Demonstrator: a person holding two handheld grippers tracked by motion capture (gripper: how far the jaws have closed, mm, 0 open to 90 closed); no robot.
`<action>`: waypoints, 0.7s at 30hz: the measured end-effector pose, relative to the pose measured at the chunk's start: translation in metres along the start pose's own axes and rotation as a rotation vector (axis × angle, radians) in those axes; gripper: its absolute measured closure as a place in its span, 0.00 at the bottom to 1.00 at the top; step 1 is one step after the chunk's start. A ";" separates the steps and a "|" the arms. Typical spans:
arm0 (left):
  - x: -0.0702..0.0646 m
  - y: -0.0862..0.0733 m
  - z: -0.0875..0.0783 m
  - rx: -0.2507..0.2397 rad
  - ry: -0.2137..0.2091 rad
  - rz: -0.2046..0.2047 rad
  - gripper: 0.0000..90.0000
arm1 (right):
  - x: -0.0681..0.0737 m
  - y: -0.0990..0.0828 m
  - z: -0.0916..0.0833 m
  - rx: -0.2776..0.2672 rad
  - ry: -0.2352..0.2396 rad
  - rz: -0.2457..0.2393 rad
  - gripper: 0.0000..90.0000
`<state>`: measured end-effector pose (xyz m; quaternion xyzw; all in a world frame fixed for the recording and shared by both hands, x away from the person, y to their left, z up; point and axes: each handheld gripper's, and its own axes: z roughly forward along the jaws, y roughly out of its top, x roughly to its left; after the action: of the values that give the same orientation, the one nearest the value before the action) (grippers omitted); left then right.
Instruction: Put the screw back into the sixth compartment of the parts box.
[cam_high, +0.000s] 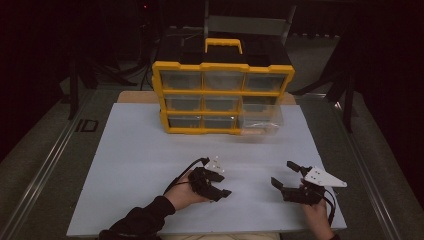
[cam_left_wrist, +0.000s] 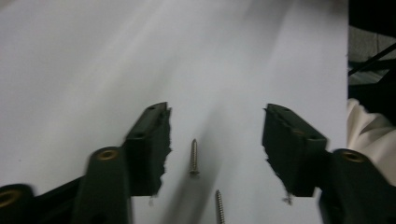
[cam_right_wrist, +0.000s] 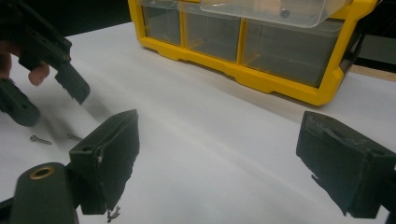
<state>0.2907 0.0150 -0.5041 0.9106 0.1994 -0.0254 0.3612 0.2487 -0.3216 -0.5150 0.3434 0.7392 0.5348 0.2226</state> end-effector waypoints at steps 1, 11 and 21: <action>0.000 -0.001 0.002 0.013 0.006 0.000 0.52 | 0.000 0.000 0.000 0.000 0.001 -0.001 0.15; 0.005 -0.007 0.012 0.057 0.031 0.016 0.75 | 0.000 0.000 0.000 0.001 0.001 -0.001 0.15; 0.005 -0.009 0.020 0.101 0.031 0.032 0.84 | 0.000 0.000 0.000 0.001 0.001 -0.001 0.15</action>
<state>0.2939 0.0093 -0.5261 0.9310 0.1890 -0.0157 0.3120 0.2485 -0.3214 -0.5149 0.3428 0.7400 0.5344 0.2221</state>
